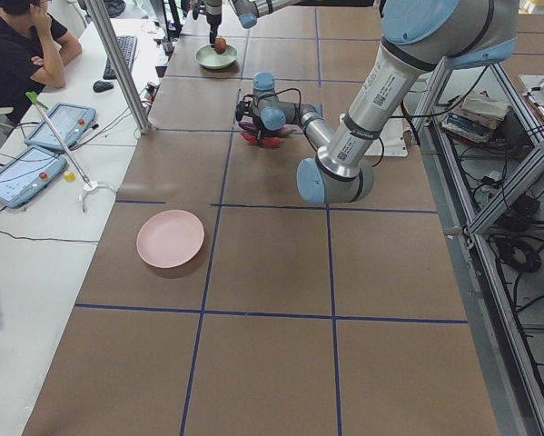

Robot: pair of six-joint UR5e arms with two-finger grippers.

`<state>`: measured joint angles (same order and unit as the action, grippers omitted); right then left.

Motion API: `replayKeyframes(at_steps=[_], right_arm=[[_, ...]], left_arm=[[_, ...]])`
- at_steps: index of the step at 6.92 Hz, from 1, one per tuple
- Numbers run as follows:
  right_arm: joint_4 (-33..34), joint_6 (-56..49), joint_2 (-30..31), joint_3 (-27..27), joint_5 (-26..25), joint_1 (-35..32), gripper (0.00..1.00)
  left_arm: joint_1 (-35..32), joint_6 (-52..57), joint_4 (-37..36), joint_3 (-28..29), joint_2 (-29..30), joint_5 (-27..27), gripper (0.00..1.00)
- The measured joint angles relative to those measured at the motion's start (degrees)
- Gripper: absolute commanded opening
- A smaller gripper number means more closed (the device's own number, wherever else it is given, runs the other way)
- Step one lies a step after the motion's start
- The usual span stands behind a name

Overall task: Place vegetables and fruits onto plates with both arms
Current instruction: 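Carry the chili to the pink plate while the right arm returns centerward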

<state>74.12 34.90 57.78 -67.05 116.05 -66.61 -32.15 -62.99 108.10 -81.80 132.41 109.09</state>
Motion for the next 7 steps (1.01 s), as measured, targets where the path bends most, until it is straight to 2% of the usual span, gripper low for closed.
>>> replayKeyframes(at_steps=[2, 4, 5, 6, 7], right_arm=[[0.1, 6.3, 0.9, -7.1, 6.7, 0.8, 1.0], [0.1, 23.4, 1.8, -17.3, 9.5, 6.7, 1.0], [0.2, 31.2, 2.1, -21.4, 8.6, 10.7, 1.0], [0.3, 39.4, 2.2, -25.0, 5.1, 15.8, 1.0], [0.5, 45.9, 2.0, -27.8, 1.0, 20.5, 1.0]], left_arm=[[-7.5, 0.4, 0.0, -5.4, -3.9, 0.3, 0.03], [-16.7, 6.5, 0.1, -6.6, -8.8, 0.6, 0.07], [-20.7, 12.1, 0.0, -4.1, -10.1, 0.7, 0.09], [-24.0, 17.2, 0.0, 1.1, -10.7, 0.7, 0.09], [-26.3, 20.2, 0.2, 7.0, -10.5, 0.6, 0.21]])
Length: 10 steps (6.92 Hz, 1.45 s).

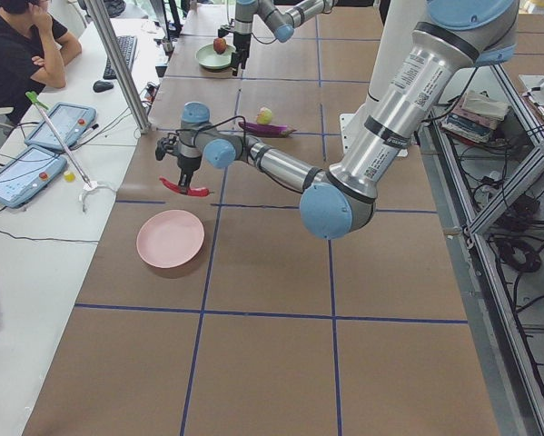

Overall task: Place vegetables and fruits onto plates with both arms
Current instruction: 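Carry the chili to the pink plate while the right arm returns centerward, then grasp the pale peach with the right gripper while the left releases the chili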

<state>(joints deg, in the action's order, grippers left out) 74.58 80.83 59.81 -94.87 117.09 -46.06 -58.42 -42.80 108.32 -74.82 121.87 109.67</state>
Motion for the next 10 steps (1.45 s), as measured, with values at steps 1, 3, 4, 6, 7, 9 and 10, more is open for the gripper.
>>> replayKeyframes(at_steps=[1, 3, 4, 6, 7, 9, 10], right_arm=[[0.2, 4.4, -0.3, -1.5, -2.7, 3.7, 1.0], [0.4, 9.3, -1.3, -2.2, -6.1, 8.5, 1.0], [0.8, 10.7, -1.9, -2.1, -6.9, 9.8, 1.0], [1.9, 12.1, -3.5, -1.5, -9.4, 13.3, 1.0], [2.7, 12.3, -4.0, -1.2, -10.6, 14.7, 1.0], [4.1, 12.9, -5.5, -0.1, -12.0, 16.2, 1.0], [4.2, 13.4, -7.1, 1.7, -12.7, 16.8, 1.0]], left_arm=[[-1.7, 1.8, 1.0, 5.1, 0.5, -0.1, 0.22], [-3.7, 4.0, 3.8, 11.5, 1.2, -0.3, 0.68], [-4.4, 5.0, 4.4, 13.0, 1.2, -0.4, 1.0], [-5.2, 6.4, 6.7, 15.1, 1.3, -0.5, 1.0], [-5.3, 6.4, 7.4, 15.5, 1.5, -0.5, 1.0], [-5.4, 6.1, 7.8, 15.6, 2.0, -0.4, 1.0], [-5.4, 6.0, 7.8, 15.5, 2.1, -0.4, 1.0]])
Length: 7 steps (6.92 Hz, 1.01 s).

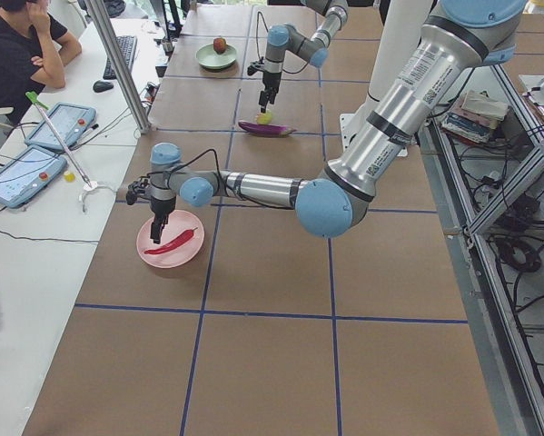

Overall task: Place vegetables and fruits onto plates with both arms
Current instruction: 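Grasp the pale peach with the right gripper while the left releases the chili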

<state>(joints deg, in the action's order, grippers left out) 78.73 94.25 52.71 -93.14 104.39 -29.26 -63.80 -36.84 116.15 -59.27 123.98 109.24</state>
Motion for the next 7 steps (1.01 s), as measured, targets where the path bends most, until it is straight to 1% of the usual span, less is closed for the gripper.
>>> replayKeyframes(at_steps=[1, 3, 4, 5, 6, 7], right_arm=[[0.0, 0.2, -1.2, 1.6, -0.5, 0.2, 1.0], [-0.1, -0.1, -1.6, 3.6, -1.8, 0.3, 1.0], [-0.2, -0.3, -1.8, 4.3, -2.9, 0.3, 0.98], [-0.2, -0.3, -2.2, 5.2, -3.6, 0.3, 0.75], [-0.3, -0.2, -2.6, 5.8, -3.9, 0.3, 0.37], [-0.3, 0.1, -2.8, 6.1, -4.0, 0.3, 0.02]], left_arm=[[0.0, -0.1, 0.0, -0.1, 0.1, 0.0, 1.0], [0.0, -0.6, 0.1, -0.3, 0.7, 0.2, 1.0], [0.0, -1.3, -0.2, -1.0, 1.0, 0.4, 1.0], [0.1, -2.6, -0.7, -2.5, 1.2, 0.7, 1.0], [0.3, -5.6, -0.9, -4.8, 1.2, 2.3, 1.0], [0.5, -9.3, -1.0, -7.0, 1.0, 5.0, 1.0]])
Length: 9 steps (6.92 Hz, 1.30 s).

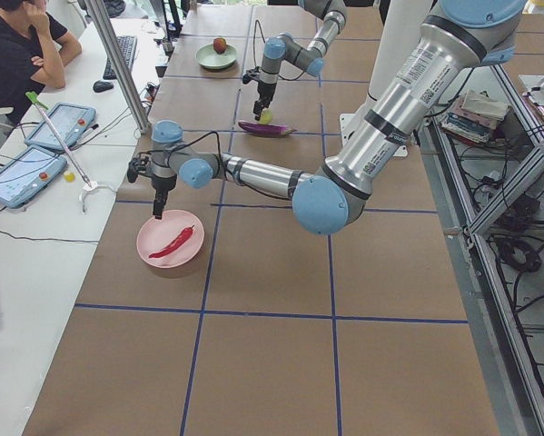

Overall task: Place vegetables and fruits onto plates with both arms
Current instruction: 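Grasp the pale peach with the right gripper while the left releases the chili, then carry the peach to the green plate while the left arm reaches for the eggplant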

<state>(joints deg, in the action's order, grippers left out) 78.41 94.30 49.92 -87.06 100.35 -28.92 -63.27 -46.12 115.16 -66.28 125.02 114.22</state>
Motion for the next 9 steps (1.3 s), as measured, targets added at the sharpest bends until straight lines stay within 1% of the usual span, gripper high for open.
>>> replayKeyframes(at_steps=[2, 3, 5, 6, 7, 8, 9], right_arm=[[-0.3, 0.1, 0.0, -0.7, 0.3, -0.1, 0.0], [-0.2, 0.0, 0.6, -2.4, 0.7, -1.0, 0.0], [0.3, -1.8, 5.0, -6.9, 3.3, -6.0, 0.0], [0.7, -5.8, 6.9, -7.5, 4.1, -9.4, 0.0], [1.5, -12.8, 8.4, -7.0, 4.3, -13.5, 0.0], [2.4, -19.7, 9.1, -5.1, 4.3, -17.5, 0.0], [2.7, -26.2, 9.2, -1.2, 4.1, -21.5, 0.0]], left_arm=[[2.7, -8.0, 0.0, -4.3, -0.1, 2.4, 1.0], [5.3, -12.6, 0.0, -7.3, -0.2, 2.7, 1.0], [12.9, -24.6, 0.0, -15.2, -0.3, 2.5, 1.0], [16.9, -29.0, 0.0, -18.7, -0.3, 1.9, 1.0], [21.0, -31.2, 0.1, -21.0, 0.2, 0.4, 1.0], [25.1, -31.8, 0.0, -21.8, 1.5, -1.6, 1.0], [28.2, -30.3, 0.0, -21.8, 3.1, -3.3, 0.81]])
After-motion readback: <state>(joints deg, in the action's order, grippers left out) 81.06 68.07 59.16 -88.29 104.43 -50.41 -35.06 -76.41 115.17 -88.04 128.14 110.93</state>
